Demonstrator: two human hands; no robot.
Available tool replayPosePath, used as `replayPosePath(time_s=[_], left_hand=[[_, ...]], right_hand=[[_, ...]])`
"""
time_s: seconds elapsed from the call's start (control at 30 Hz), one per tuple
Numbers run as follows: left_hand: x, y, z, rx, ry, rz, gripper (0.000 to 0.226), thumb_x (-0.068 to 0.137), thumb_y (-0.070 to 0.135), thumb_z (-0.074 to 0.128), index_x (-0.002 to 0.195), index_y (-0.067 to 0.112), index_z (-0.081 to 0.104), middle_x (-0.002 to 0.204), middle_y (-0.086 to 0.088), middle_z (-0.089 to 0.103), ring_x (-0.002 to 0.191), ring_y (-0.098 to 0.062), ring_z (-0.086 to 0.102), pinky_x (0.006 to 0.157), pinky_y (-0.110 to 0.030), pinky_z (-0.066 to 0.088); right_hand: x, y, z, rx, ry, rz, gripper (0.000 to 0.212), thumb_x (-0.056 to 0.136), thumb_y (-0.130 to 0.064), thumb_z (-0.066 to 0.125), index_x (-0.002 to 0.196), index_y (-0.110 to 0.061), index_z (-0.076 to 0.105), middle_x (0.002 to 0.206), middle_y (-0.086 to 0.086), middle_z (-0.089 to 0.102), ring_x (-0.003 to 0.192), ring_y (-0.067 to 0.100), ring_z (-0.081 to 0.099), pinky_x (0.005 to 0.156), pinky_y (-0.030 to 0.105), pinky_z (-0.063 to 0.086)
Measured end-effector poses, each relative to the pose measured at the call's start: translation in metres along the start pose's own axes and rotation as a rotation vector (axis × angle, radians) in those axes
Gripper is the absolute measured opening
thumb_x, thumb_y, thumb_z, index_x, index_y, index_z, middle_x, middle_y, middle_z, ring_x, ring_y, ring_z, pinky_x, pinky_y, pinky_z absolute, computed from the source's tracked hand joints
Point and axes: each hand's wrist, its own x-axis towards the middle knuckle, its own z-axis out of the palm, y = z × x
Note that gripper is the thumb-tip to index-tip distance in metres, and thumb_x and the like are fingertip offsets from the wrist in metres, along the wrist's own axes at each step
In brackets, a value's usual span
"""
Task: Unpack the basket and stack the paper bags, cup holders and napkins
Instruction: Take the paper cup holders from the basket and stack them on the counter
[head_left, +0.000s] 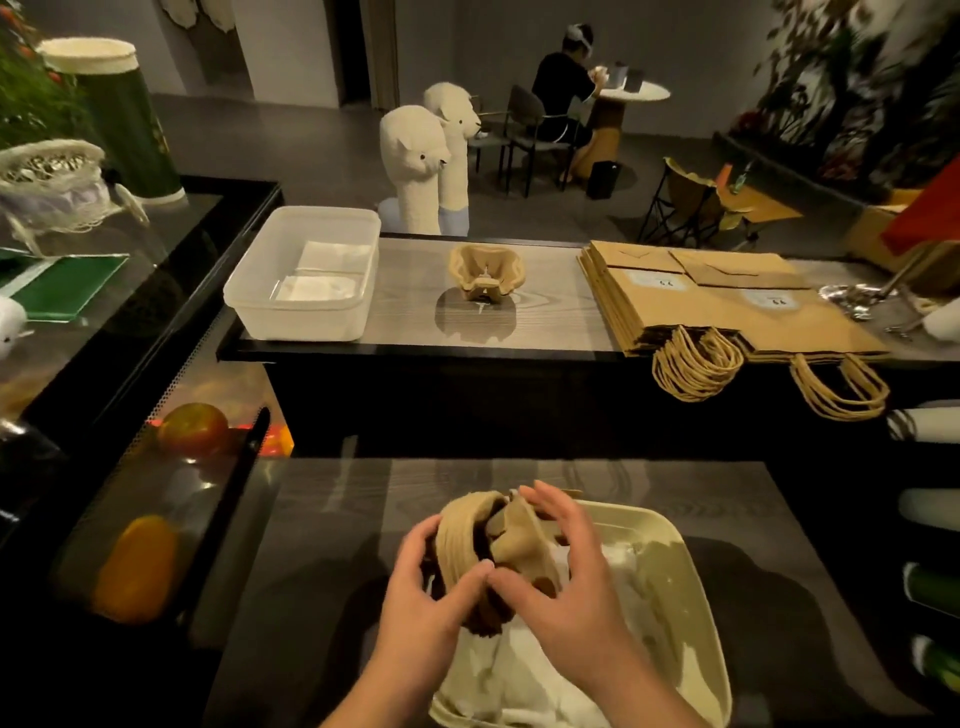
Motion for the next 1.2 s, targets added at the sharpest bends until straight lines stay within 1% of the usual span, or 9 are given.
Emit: replayPosePath(time_s=[0.1, 0.23, 0.37, 0.5, 0.63, 0.77, 0.9, 1.03, 1.2], left_hand=[[-0.003, 0.006, 0.017, -0.037, -0.085, 0.037, 0.063, 0.059, 0.049, 0.089, 0.117, 0.046, 0.066, 0.119, 0.007, 0.072, 0.113, -0.014, 0.068, 0.098, -0.042, 0.056], [-0.007, 0.007, 0.03, -0.029, -0.122, 0.044, 0.067, 0.061, 0.049, 0.088, 0.123, 0.039, 0.063, 0.121, 0.007, 0.07, 0.115, -0.016, 0.067, 0.098, -0.041, 0.056], [-0.007, 0.007, 0.025, 0.024, -0.214, 0.021, 0.087, 0.068, 0.059, 0.083, 0.142, 0.029, 0.049, 0.14, 0.004, 0.059, 0.128, -0.013, 0.06, 0.11, -0.045, 0.049], [0.001, 0.021, 0.013, 0.063, -0.337, -0.035, 0.099, 0.06, 0.054, 0.094, 0.143, 0.033, 0.044, 0.138, 0.004, 0.06, 0.125, -0.013, 0.062, 0.1, -0.035, 0.056], [0.016, 0.041, -0.005, -0.096, -0.264, -0.141, 0.085, 0.057, 0.037, 0.093, 0.132, 0.034, 0.054, 0.128, -0.005, 0.067, 0.11, -0.024, 0.071, 0.084, -0.042, 0.062], [0.031, 0.063, -0.014, -0.29, -0.196, -0.243, 0.07, 0.069, 0.025, 0.085, 0.13, 0.025, 0.051, 0.121, -0.014, 0.069, 0.099, -0.03, 0.074, 0.07, -0.036, 0.059], [0.05, 0.086, -0.012, -0.369, -0.103, -0.236, 0.05, 0.079, 0.031, 0.075, 0.124, 0.019, 0.059, 0.117, -0.013, 0.073, 0.096, -0.027, 0.076, 0.067, -0.036, 0.059], [0.084, 0.118, -0.005, -0.262, 0.018, -0.158, 0.029, 0.097, 0.035, 0.065, 0.123, 0.022, 0.064, 0.108, -0.007, 0.078, 0.096, -0.024, 0.076, 0.077, -0.042, 0.061], [0.149, 0.179, 0.007, -0.229, 0.082, -0.097, 0.03, 0.099, 0.037, 0.064, 0.121, 0.017, 0.064, 0.107, -0.005, 0.078, 0.097, -0.021, 0.076, 0.091, -0.048, 0.061]], right_hand=[[-0.002, -0.001, -0.007, 0.124, -0.062, 0.019, 0.057, 0.083, -0.054, 0.062, 0.138, -0.056, 0.049, 0.157, -0.02, 0.035, 0.146, -0.004, 0.028, 0.118, 0.027, 0.031], [0.002, 0.001, -0.01, 0.051, -0.126, 0.099, 0.055, 0.083, -0.068, 0.047, 0.137, -0.07, 0.038, 0.161, -0.031, 0.013, 0.144, -0.021, 0.008, 0.109, 0.005, 0.02], [0.004, 0.004, -0.001, -0.069, -0.089, 0.102, 0.06, 0.08, -0.078, 0.042, 0.137, -0.076, 0.027, 0.154, -0.039, 0.011, 0.141, -0.021, 0.009, 0.116, 0.023, 0.02], [0.01, -0.001, 0.0, -0.124, -0.194, 0.097, 0.051, 0.09, -0.079, 0.036, 0.139, -0.077, 0.022, 0.151, -0.045, 0.005, 0.143, -0.017, 0.008, 0.117, 0.024, 0.018], [0.028, -0.008, -0.016, 0.056, -0.112, 0.18, 0.043, 0.106, -0.035, 0.048, 0.141, -0.058, 0.038, 0.144, -0.033, 0.042, 0.13, -0.012, 0.043, 0.105, 0.022, 0.044], [0.052, -0.017, -0.03, 0.022, -0.069, 0.255, 0.029, 0.101, -0.023, 0.061, 0.121, -0.043, 0.061, 0.12, -0.016, 0.069, 0.106, 0.001, 0.066, 0.086, 0.025, 0.057], [0.077, -0.032, -0.027, 0.063, -0.067, 0.245, 0.032, 0.096, -0.018, 0.068, 0.118, -0.041, 0.067, 0.116, -0.009, 0.072, 0.106, 0.011, 0.07, 0.088, 0.038, 0.061], [0.116, -0.06, -0.023, 0.139, -0.005, 0.164, 0.031, 0.095, -0.016, 0.069, 0.12, -0.034, 0.069, 0.112, -0.003, 0.073, 0.096, 0.009, 0.073, 0.075, 0.026, 0.06], [0.191, -0.105, -0.029, 0.294, 0.144, 0.127, 0.019, 0.095, -0.014, 0.069, 0.111, -0.024, 0.071, 0.107, 0.0, 0.077, 0.094, 0.013, 0.074, 0.08, 0.032, 0.062]])
